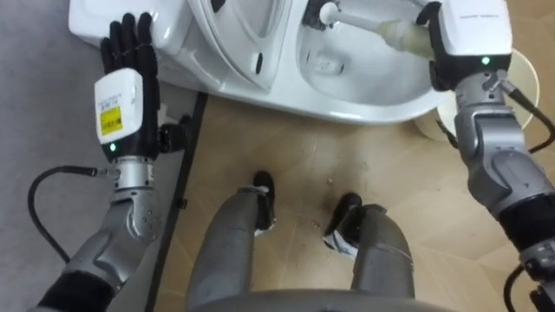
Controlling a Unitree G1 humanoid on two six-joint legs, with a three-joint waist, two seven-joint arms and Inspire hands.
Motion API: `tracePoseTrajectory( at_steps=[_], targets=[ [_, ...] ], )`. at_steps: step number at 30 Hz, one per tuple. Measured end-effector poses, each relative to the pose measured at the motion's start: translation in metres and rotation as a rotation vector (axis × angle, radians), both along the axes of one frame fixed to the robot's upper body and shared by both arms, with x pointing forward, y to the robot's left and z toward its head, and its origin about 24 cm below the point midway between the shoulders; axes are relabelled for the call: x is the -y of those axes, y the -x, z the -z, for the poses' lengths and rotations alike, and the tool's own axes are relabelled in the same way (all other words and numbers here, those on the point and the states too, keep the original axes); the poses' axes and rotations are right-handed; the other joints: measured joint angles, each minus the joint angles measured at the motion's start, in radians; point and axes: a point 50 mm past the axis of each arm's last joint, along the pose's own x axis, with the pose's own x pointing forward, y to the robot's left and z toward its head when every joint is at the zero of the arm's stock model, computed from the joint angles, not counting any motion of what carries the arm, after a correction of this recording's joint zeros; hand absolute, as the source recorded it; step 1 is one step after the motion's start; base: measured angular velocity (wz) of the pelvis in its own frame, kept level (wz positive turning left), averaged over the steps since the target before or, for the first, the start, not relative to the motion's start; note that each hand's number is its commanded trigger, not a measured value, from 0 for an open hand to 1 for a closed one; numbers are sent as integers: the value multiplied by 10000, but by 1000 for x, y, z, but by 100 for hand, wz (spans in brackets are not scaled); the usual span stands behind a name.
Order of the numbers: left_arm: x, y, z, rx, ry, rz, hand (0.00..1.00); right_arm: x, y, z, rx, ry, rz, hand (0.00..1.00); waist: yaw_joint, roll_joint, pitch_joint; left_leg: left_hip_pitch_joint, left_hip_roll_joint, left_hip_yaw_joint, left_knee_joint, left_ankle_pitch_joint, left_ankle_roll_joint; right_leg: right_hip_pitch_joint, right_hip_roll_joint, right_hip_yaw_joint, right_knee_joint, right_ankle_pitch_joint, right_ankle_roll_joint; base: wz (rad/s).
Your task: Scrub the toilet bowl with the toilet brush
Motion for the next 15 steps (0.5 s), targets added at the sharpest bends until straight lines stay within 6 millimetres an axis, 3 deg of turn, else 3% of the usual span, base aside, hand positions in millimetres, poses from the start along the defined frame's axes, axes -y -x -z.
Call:
tracePoseTrajectory(
  at_steps=[2,9,15],
  targets=[
    [0,4,7,-345,-36,-16,0,-7,2,1,-374,198,-170,100,168,32,-16,59,138,-33,-55,15,-73,122,156,-74,-206,101,-91,-15],
    [1,22,23,-1554,608,-213,0,-25,14,-4,-1034,665,-229,100,243,55,-8,-54,328,-366,-139,101,-294,246,479,-272,-473,109,-215,5],
    [9,26,30,-2137,972,47,0,-20,30,11,-1992,701,189,100,84,399,20,-311,375,-692,-30,65,-386,294,489,-638,-601,69,-301,9]
  ],
)
